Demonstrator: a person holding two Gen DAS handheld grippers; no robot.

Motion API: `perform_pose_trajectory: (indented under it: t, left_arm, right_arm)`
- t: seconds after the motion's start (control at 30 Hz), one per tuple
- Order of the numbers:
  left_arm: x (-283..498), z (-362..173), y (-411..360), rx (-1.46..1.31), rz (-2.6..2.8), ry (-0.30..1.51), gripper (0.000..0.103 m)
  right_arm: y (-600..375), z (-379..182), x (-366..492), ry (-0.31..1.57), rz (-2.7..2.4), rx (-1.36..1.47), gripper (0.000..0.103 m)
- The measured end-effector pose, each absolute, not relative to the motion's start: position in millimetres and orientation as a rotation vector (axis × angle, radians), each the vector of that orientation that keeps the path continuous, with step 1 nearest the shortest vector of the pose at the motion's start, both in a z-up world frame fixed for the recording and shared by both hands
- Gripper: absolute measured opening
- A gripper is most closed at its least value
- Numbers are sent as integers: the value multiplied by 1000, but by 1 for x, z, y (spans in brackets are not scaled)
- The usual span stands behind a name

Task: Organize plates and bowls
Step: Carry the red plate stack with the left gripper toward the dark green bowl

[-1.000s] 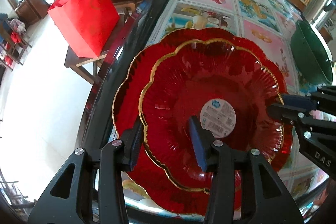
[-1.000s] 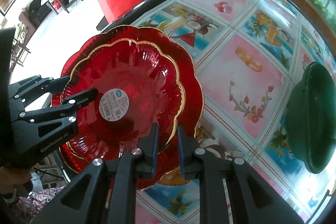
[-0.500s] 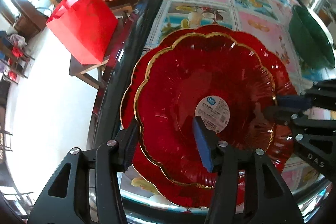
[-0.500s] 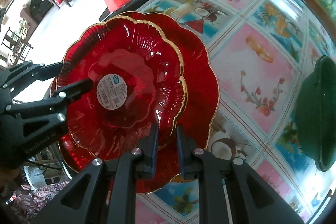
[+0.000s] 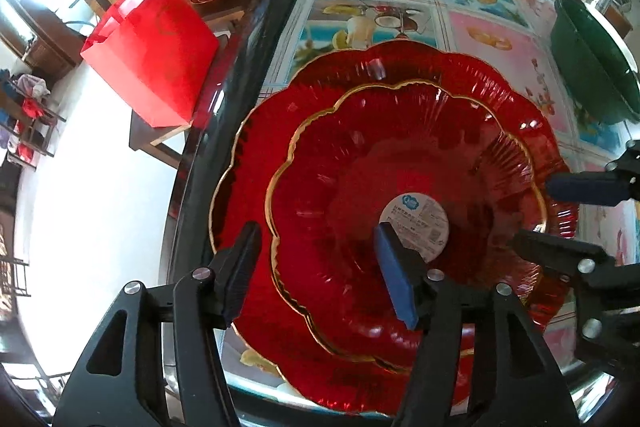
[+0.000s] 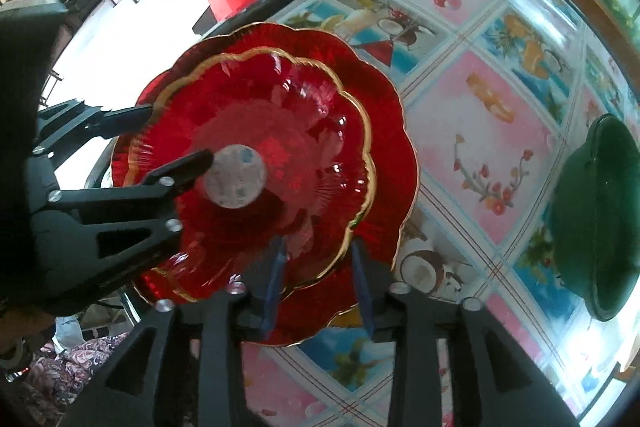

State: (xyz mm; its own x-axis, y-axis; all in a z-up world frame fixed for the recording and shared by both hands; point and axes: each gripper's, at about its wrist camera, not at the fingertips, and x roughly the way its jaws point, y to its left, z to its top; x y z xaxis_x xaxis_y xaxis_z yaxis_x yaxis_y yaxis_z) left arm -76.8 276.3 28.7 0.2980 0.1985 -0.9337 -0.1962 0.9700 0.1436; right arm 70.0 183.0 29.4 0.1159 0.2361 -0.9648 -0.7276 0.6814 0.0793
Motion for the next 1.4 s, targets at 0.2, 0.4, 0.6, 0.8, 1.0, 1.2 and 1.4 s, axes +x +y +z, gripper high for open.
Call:
perform_pose_trajectory:
  t: [0.2, 0.4, 0.6, 0.8, 1.0, 1.2, 1.4]
  left_arm:
    - [-77, 26, 275, 13, 262, 1243, 59]
    - [-82, 41, 282, -16, 269, 1215, 59]
    - [-83, 60, 291, -73, 272, 1179, 59]
    - [-71, 77, 279, -112, 224, 1144, 59]
    - [-51, 94, 250, -148, 167, 1114, 59]
    - [-27, 104, 212, -152, 119, 1106, 59]
    - [0, 113, 171, -126, 78, 1090, 59]
  right_arm:
    - [176, 38, 74, 1267, 749, -443, 42]
    - [165, 44, 75, 1266, 769, -362, 46]
    - [153, 52, 78, 1243, 753, -317, 57]
    - [135, 60, 80, 1221, 709, -262, 58]
    - [105, 72, 86, 1197, 657, -218, 64]
    - [61, 84, 98, 1173, 595, -175, 69]
    - [14, 94, 118, 1158, 538, -124, 71]
